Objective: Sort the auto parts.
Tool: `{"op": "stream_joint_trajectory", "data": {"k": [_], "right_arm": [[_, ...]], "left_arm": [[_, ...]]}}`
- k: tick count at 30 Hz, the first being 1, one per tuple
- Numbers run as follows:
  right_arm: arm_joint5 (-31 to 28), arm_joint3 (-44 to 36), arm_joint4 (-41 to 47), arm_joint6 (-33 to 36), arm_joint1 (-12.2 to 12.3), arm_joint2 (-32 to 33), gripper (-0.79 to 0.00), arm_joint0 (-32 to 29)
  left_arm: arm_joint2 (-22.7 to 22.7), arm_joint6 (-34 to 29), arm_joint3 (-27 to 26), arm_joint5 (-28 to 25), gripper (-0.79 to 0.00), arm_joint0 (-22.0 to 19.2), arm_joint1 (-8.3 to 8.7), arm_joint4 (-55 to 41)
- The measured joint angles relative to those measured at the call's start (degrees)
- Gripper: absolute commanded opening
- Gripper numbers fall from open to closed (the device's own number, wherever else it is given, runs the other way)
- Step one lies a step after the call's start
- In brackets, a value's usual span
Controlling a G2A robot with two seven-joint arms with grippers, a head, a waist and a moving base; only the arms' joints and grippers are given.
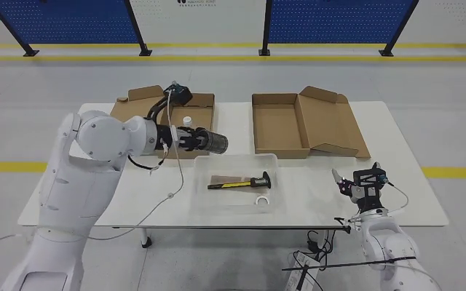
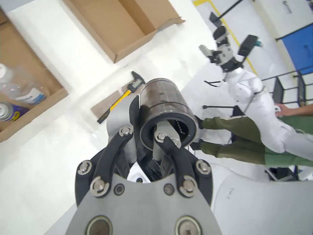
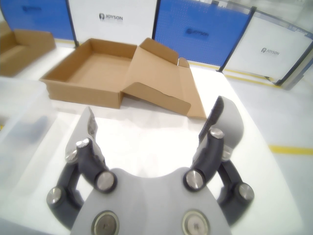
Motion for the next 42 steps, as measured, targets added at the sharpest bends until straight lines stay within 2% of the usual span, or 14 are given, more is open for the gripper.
{"op": "stream_joint_trajectory", "data": {"k": [4, 10, 15, 29, 33, 42], "right_arm": [[0.0, 0.0, 0.0, 0.0, 0.0, 0.0, 0.000, 0.0], [0.0, 0.0, 0.0, 0.0, 0.0, 0.0, 0.000, 0.0], [0.0, 0.0, 0.0, 0.0, 0.0, 0.0, 0.000, 0.0], [0.0, 0.0, 0.0, 0.0, 0.0, 0.0, 0.000, 0.0], [0.0, 0.0, 0.0, 0.0, 0.0, 0.0, 0.000, 0.0], [0.0, 0.0, 0.0, 0.0, 0.0, 0.0, 0.000, 0.0]], "left_arm": [[1.9, -0.1, -0.3, 2.8, -0.785, -0.3, 0.48, 10.5], [3.0, 3.3, 0.7, 7.4, -0.785, 0.1, 0.60, 17.8], [3.0, 6.0, 1.9, 8.7, -0.785, 0.9, 0.61, 19.6], [2.9, 6.5, 2.2, 8.8, -0.785, 1.2, 0.60, 19.5], [2.0, 9.4, 5.3, 11.2, -0.785, 1.6, 0.68, 21.5], [1.8, 13.8, 16.2, 19.0, -0.785, -1.7, 0.27, 27.0]]}}
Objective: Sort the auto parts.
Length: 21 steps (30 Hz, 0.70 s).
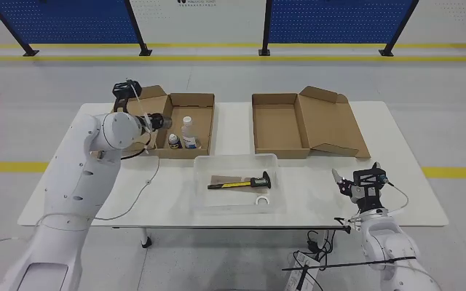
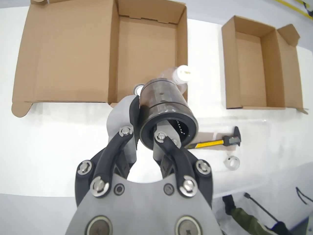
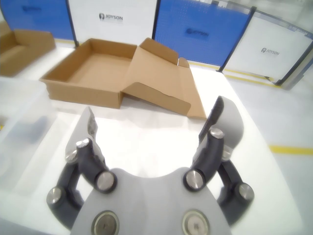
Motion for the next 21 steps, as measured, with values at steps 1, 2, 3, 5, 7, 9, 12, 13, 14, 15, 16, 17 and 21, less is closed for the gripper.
{"op": "stream_joint_trajectory", "data": {"k": [1, 2, 3, 5, 7, 9, 12, 13, 14, 15, 16, 17, 21], "right_arm": [[0.0, 0.0, 0.0, 0.0, 0.0, 0.0, 0.000, 0.0], [0.0, 0.0, 0.0, 0.0, 0.0, 0.0, 0.000, 0.0], [0.0, 0.0, 0.0, 0.0, 0.0, 0.0, 0.000, 0.0], [0.0, 0.0, 0.0, 0.0, 0.0, 0.0, 0.000, 0.0], [0.0, 0.0, 0.0, 0.0, 0.0, 0.0, 0.000, 0.0], [0.0, 0.0, 0.0, 0.0, 0.0, 0.0, 0.000, 0.0], [0.0, 0.0, 0.0, 0.0, 0.0, 0.0, 0.000, 0.0], [0.0, 0.0, 0.0, 0.0, 0.0, 0.0, 0.000, 0.0], [0.0, 0.0, 0.0, 0.0, 0.0, 0.0, 0.000, 0.0], [0.0, 0.0, 0.0, 0.0, 0.0, 0.0, 0.000, 0.0], [0.0, 0.0, 0.0, 0.0, 0.0, 0.0, 0.000, 0.0], [0.0, 0.0, 0.0, 0.0, 0.0, 0.0, 0.000, 0.0], [0.0, 0.0, 0.0, 0.0, 0.0, 0.0, 0.000, 0.0]], "left_arm": [[0.4, 0.9, 1.3, 1.0, -0.785, -0.6, -0.20, 0.3], [0.7, 1.5, 2.3, 1.8, -0.785, -1.1, -0.36, 0.3], [1.0, 2.0, 3.2, 2.5, -0.785, -1.5, -0.54, 0.2], [1.7, 3.0, 5.6, 4.1, -0.785, -2.6, -1.02, -0.9], [2.9, 3.9, 8.2, 4.7, -0.785, -3.7, -1.48, -1.0], [4.1, 4.3, 10.4, 4.8, -0.785, -4.6, -1.88, -0.9], [5.6, 4.8, 14.0, 5.3, -0.785, -6.2, -2.52, -1.2], [6.0, 5.0, 15.4, 5.6, -0.785, -6.9, -2.75, -1.2], [6.4, 5.1, 16.4, 5.7, -0.785, -7.3, -2.92, -1.3], [6.7, 5.2, 17.3, 5.7, -0.785, -7.8, -3.09, -1.3], [7.1, 5.4, 18.5, 5.5, -0.785, -8.4, -3.29, -1.3], [7.5, 5.4, 19.2, 5.4, -0.785, -8.8, -3.45, -1.2], [8.6, 5.5, 22.1, 5.1, -0.785, -10.3, -4.06, -1.4]]}}
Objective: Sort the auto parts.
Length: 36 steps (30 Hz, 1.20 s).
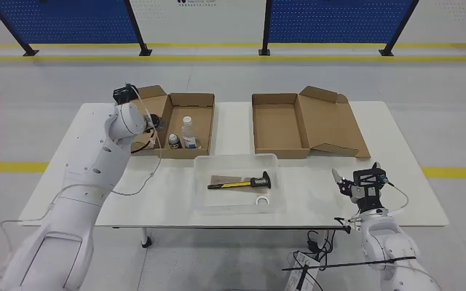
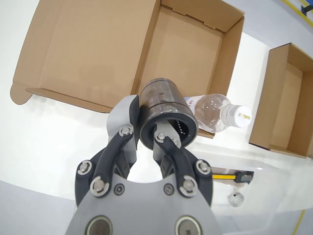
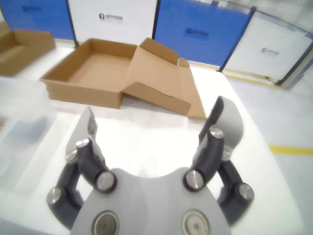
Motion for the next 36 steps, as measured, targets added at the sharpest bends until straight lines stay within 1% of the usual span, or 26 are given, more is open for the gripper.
{"op": "stream_joint_trajectory", "data": {"k": [3, 16, 20, 27, 36], "right_arm": [[0.0, 0.0, 0.0, 0.0, 0.0, 0.0, 0.000, 0.0], [0.0, 0.0, 0.0, 0.0, 0.0, 0.0, 0.000, 0.0], [0.0, 0.0, 0.0, 0.0, 0.0, 0.0, 0.000, 0.0], [0.0, 0.0, 0.0, 0.0, 0.0, 0.0, 0.000, 0.0], [0.0, 0.0, 0.0, 0.0, 0.0, 0.0, 0.000, 0.0]], "left_arm": [[0.7, -0.1, 1.4, -0.5, -0.785, -0.7, -0.36, -0.2], [0.6, -0.1, 1.5, -0.6, -0.785, -0.6, -0.37, -0.3], [0.1, 2.3, 2.5, 0.3, -0.785, 0.3, -0.60, -1.5], [1.0, 3.3, 8.0, 2.7, -0.785, -2.7, -1.84, -2.9], [4.7, 5.8, 16.3, 2.1, -0.785, -7.1, -4.61, -5.8]]}}
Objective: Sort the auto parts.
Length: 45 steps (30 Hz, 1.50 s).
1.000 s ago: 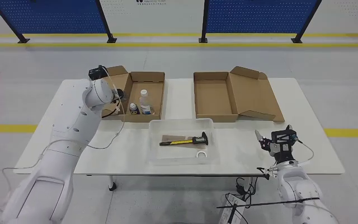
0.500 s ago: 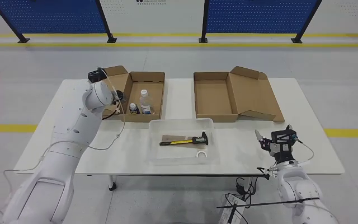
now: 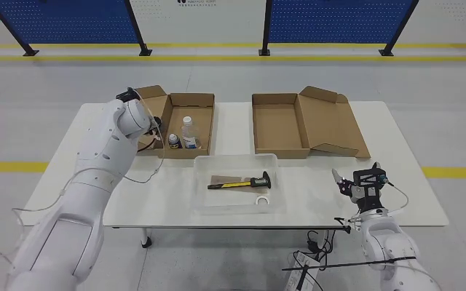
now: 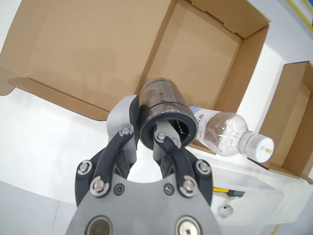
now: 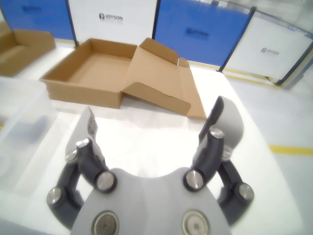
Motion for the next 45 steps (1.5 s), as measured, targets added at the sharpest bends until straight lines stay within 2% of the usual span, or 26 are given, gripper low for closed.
{"op": "stream_joint_trajectory", "data": {"k": [13, 23, 31, 43, 45], "right_arm": [[0.0, 0.0, 0.0, 0.0, 0.0, 0.0, 0.000, 0.0], [0.0, 0.0, 0.0, 0.0, 0.0, 0.0, 0.000, 0.0], [0.0, 0.0, 0.0, 0.0, 0.0, 0.0, 0.000, 0.0], [0.0, 0.0, 0.0, 0.0, 0.0, 0.0, 0.000, 0.0], [0.0, 0.0, 0.0, 0.0, 0.0, 0.0, 0.000, 0.0]], "left_arm": [[3.8, 4.8, 13.8, -2.5, -0.785, -6.4, -4.28, -3.9], [5.8, 5.3, 21.4, -4.7, -0.785, -9.7, -7.17, -5.6], [6.9, 5.9, 25.8, -6.4, -0.785, -11.1, -8.95, -6.0], [8.0, 6.1, 29.7, -7.9, -0.785, -12.3, -10.85, -5.3], [8.1, 6.1, 30.1, -8.0, -0.763, -12.4, -11.07, -5.1]]}}
